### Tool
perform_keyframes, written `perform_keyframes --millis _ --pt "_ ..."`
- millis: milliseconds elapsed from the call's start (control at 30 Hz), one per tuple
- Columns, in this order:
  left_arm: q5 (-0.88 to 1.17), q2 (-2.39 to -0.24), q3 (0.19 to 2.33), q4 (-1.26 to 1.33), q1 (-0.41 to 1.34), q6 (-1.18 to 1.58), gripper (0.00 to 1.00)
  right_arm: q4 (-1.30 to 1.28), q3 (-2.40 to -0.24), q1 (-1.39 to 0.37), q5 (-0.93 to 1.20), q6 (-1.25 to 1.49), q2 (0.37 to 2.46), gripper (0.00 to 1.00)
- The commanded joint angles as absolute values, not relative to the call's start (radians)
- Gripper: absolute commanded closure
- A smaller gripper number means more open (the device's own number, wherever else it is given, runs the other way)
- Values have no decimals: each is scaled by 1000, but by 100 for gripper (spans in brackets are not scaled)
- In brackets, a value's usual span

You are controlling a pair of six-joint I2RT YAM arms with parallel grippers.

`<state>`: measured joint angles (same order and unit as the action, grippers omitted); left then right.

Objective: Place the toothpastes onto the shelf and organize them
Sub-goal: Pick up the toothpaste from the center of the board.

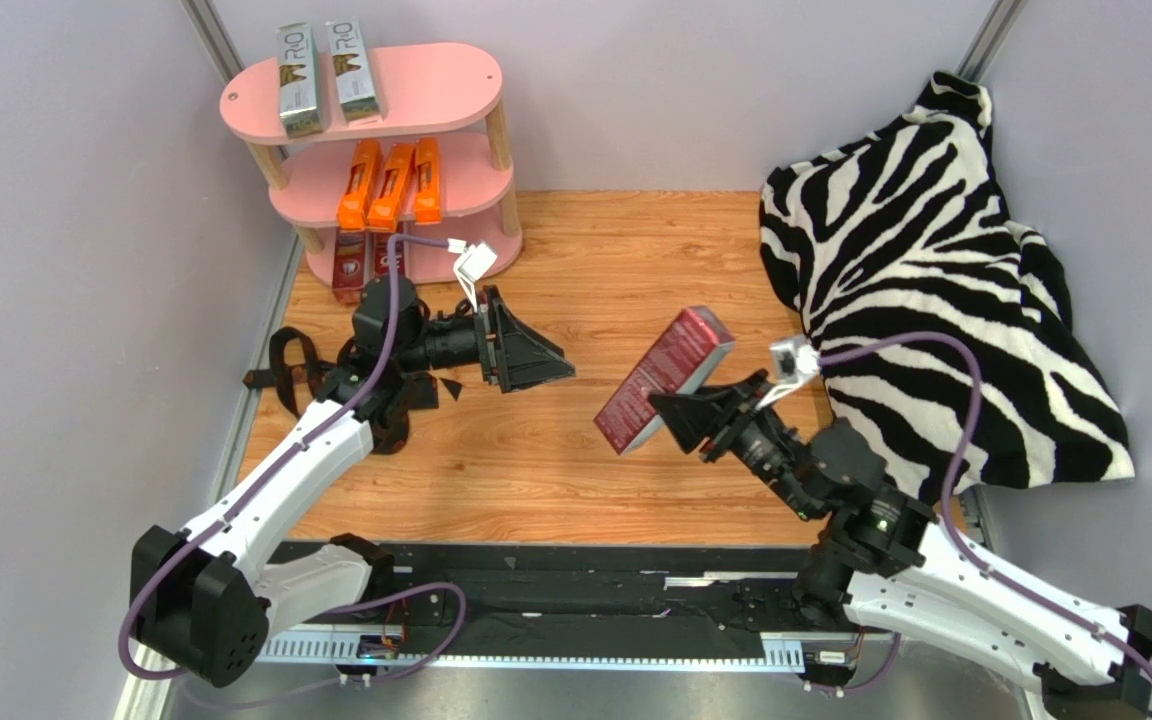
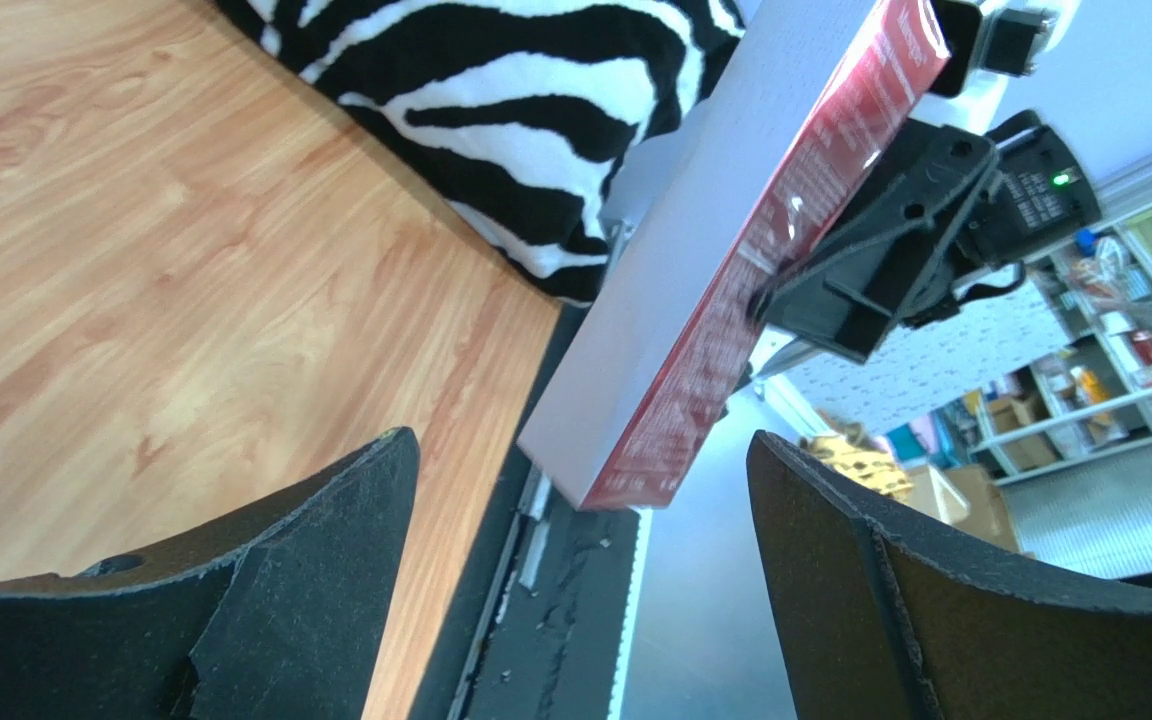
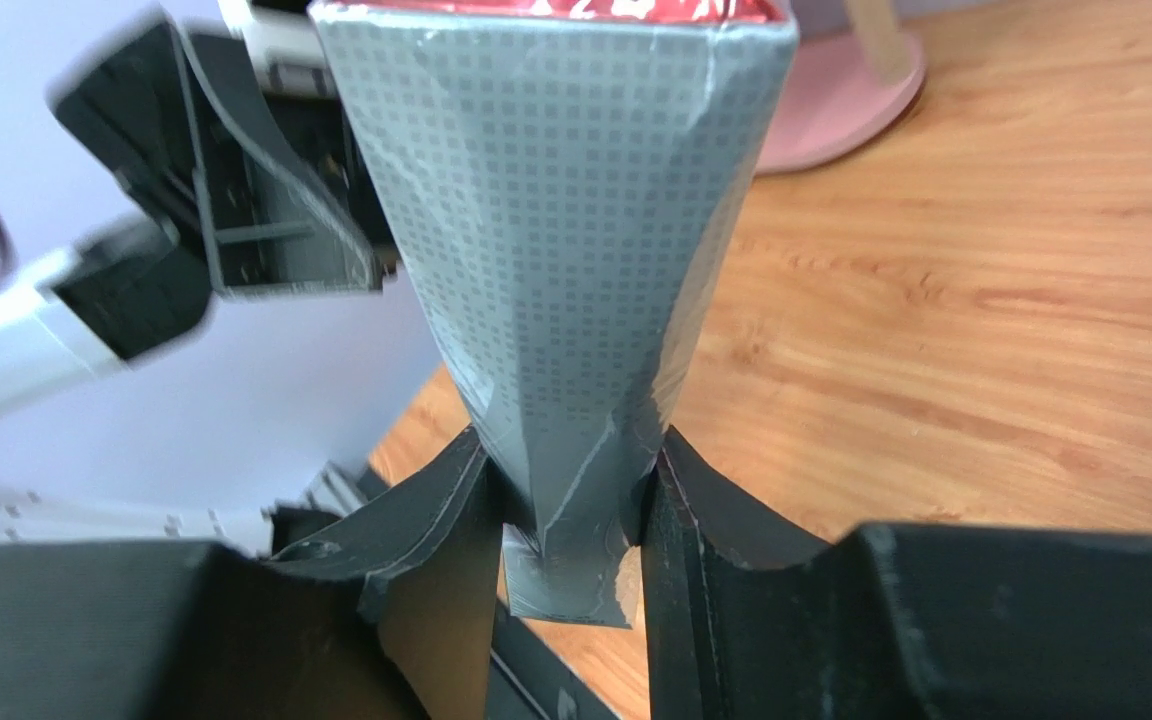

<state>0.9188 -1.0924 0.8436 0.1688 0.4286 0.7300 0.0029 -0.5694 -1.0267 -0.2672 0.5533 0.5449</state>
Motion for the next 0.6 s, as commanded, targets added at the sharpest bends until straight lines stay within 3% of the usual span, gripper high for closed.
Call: perform_keyframes --millis 0,267,567 --pt "959 -1132 789 486 431 893 11 130 -505 -1028 -443 615 417 76" --pt "940 -1213 842 529 569 882 12 216 -456 -1028 -503 630 293 76" --pt "907 -1338 851 690 692 949 13 218 -497 -1028 -454 612 319 77"
